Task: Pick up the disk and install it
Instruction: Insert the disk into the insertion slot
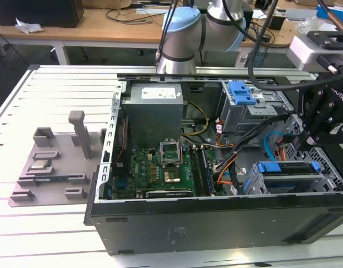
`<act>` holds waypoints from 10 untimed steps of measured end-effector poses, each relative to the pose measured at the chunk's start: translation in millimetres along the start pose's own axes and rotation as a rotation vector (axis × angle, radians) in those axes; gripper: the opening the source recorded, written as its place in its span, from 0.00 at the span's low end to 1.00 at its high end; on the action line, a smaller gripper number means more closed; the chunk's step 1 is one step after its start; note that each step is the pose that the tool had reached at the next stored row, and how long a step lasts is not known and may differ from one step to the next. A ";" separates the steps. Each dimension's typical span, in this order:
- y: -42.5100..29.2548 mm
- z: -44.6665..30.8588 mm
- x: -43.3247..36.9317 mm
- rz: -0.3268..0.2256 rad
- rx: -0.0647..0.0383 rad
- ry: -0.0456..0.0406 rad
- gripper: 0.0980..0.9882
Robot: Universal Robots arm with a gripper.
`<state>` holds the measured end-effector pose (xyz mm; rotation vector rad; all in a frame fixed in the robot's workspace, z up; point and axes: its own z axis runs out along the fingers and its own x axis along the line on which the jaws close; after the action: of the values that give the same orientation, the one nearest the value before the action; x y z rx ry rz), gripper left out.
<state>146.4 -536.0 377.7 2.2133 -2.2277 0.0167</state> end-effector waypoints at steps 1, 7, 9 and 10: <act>-1.2 1.5 0.0 0.000 0.000 0.0000 0.01; -4.2 3.5 0.0 0.000 -0.001 0.0000 0.01; -4.2 3.4 0.1 0.000 -0.001 0.0001 0.01; -4.2 3.5 0.0 0.000 -0.001 0.0000 0.01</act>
<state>150.7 -536.1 374.3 2.2130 -2.2274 0.0161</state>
